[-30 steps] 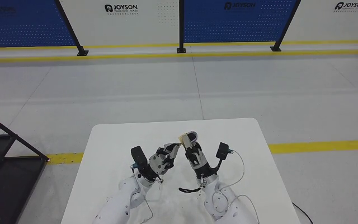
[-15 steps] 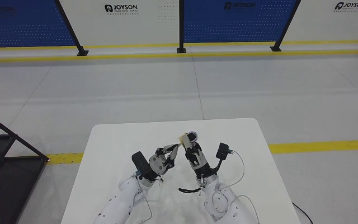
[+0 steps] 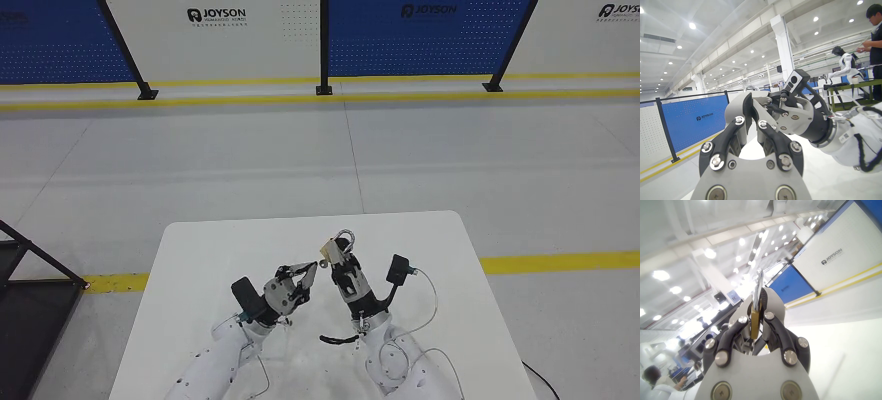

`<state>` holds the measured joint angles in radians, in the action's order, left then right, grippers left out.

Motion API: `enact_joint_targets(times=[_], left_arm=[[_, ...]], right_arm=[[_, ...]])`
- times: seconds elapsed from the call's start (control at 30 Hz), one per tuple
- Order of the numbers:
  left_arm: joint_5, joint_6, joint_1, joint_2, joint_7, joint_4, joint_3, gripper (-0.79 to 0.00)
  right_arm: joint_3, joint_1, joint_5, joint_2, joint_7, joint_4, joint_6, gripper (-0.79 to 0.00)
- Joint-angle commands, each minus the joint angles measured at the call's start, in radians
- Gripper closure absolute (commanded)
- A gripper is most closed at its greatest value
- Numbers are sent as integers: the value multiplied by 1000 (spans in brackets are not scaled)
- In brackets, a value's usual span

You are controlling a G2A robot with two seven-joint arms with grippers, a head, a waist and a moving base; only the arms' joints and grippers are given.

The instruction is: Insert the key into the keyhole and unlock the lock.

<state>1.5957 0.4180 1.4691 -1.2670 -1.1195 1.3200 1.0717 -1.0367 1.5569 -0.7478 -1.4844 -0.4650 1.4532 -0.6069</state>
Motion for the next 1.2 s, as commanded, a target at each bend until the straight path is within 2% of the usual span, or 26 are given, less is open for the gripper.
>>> enact_joint_targets(times=[0.0, 0.2, 0.3, 0.37, 0.43, 0.57, 0.77, 0.9, 1.0, 1.17], left_arm=[[-5, 8, 3, 3, -8, 4, 6, -785], [-84, 94, 22, 13, -22, 23, 32, -785], [-191, 229, 40, 21, 19, 28, 58, -785], [-300, 358, 58, 31, 90, 33, 91, -785], [-387, 444, 81, 45, 181, 48, 140, -785], [-581, 559, 141, 75, 405, 93, 247, -785], [-838, 545, 220, 118, 745, 185, 412, -785], [-998, 520, 246, 140, 914, 205, 492, -785], [-1067, 502, 250, 150, 987, 199, 536, -785], [-1075, 496, 249, 151, 990, 192, 550, -785]], right_arm=[[0, 0, -1, 0, -1, 0, 1, 0], [1, -1, 0, 1, -2, -1, 2, 0], [-2, -7, -2, 3, 11, -7, 5, 0], [-4, -15, 1, 5, 53, -20, 11, 0], [-2, -25, 32, 6, 118, -33, 19, 0], [20, -61, 116, 6, 299, -61, 55, 0], [113, -138, 142, -13, 493, -134, 214, 0], [199, -205, 140, -39, 581, -221, 331, 0], [260, -249, 127, -63, 586, -293, 405, 0], [335, -305, 129, -100, 600, -406, 467, 0]])
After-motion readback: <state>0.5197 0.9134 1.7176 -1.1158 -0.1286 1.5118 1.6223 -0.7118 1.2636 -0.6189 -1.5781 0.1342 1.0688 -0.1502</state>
